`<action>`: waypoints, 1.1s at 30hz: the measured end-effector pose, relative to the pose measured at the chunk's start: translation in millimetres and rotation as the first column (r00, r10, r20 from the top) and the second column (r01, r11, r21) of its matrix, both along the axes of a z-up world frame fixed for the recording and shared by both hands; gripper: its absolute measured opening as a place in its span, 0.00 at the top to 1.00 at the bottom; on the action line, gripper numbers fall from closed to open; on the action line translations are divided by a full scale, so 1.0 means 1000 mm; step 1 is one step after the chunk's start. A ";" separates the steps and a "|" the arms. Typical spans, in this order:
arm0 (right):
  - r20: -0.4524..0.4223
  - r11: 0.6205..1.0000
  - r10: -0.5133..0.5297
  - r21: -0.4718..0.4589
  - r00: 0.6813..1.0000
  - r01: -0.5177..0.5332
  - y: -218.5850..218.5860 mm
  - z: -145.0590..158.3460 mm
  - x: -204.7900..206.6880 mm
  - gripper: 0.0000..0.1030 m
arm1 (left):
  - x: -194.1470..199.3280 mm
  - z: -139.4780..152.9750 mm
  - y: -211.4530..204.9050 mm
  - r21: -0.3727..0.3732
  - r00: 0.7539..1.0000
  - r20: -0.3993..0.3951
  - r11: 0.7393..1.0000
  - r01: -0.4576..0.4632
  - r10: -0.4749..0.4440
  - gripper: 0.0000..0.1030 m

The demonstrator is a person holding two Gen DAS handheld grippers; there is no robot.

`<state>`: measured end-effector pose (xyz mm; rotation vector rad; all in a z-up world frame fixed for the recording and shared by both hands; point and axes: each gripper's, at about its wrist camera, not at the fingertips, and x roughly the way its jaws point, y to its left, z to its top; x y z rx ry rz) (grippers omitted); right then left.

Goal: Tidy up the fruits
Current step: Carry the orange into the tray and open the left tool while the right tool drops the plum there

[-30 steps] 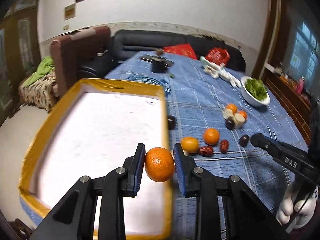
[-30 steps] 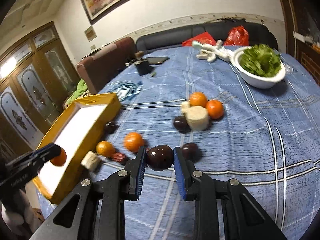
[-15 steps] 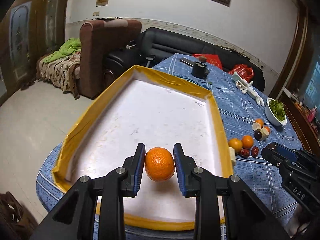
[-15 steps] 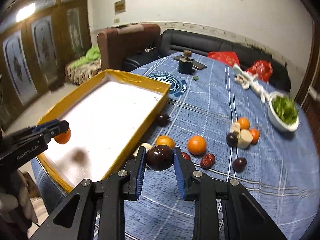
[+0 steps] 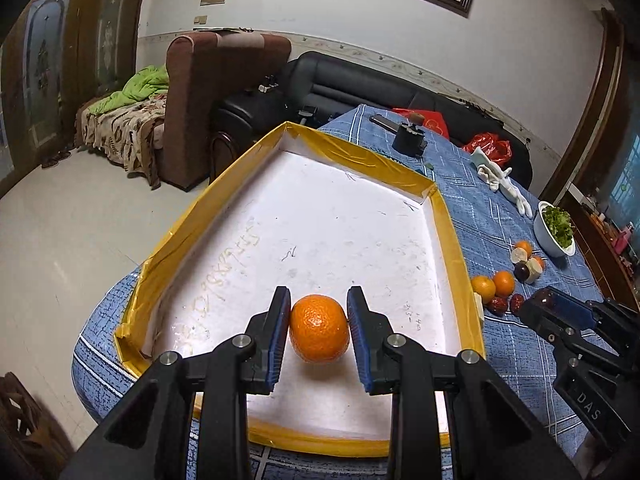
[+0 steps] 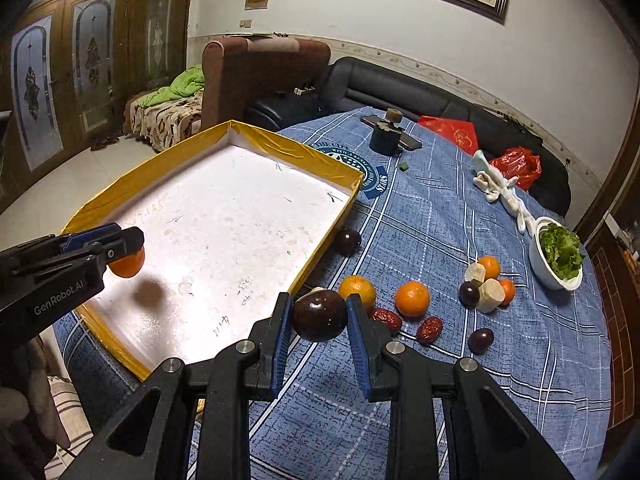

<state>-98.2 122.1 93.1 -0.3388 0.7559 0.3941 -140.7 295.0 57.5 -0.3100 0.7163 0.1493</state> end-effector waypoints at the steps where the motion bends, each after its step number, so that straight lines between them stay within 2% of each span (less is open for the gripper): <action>1: -0.001 1.000 0.002 -0.001 1.000 -0.002 0.001 0.000 0.000 0.70 | 0.001 -0.001 0.001 -0.001 1.000 -0.002 1.000 -0.001 0.001 0.72; 10: -0.007 0.999 0.053 0.003 0.999 -0.052 0.019 -0.001 0.002 0.70 | 0.005 -0.007 0.008 -0.003 0.999 -0.021 1.000 -0.028 0.028 0.72; 16: -0.045 0.986 0.149 0.080 0.988 -0.145 0.038 -0.005 0.008 0.70 | 0.008 -0.010 0.015 0.000 0.995 -0.038 0.996 -0.090 0.090 0.70; 18: -0.070 0.981 0.174 0.102 0.982 -0.166 0.045 -0.010 0.013 0.70 | 0.006 -0.009 0.018 -0.001 0.994 -0.032 0.994 -0.105 0.105 0.55; 20: -0.095 0.977 0.191 0.118 0.977 -0.179 0.052 -0.016 0.016 0.70 | 0.004 -0.007 0.020 0.002 0.992 -0.024 0.993 -0.121 0.121 0.46; 22: -0.116 0.975 0.197 0.129 0.973 -0.182 0.056 -0.021 0.020 0.70 | 0.002 -0.004 0.022 0.008 0.991 -0.018 0.992 -0.129 0.129 0.45; 24: -0.134 0.974 0.199 0.136 0.971 -0.181 0.059 -0.027 0.023 0.70 | 0.001 -0.002 0.023 0.016 0.991 -0.018 0.991 -0.133 0.134 0.38; 30: -0.188 0.974 0.193 0.155 0.963 -0.165 0.062 -0.040 0.031 0.69 | -0.005 0.004 0.025 0.030 0.989 -0.004 0.989 -0.145 0.146 0.31; 32: -0.203 0.972 0.194 0.169 0.960 -0.160 0.061 -0.042 0.032 0.64 | -0.006 0.005 0.025 0.029 0.989 -0.005 0.989 -0.146 0.146 0.31; 33: -0.200 0.971 0.197 0.177 0.960 -0.162 0.060 -0.040 0.030 0.55 | -0.006 0.005 0.025 0.030 0.989 -0.006 0.989 -0.146 0.146 0.31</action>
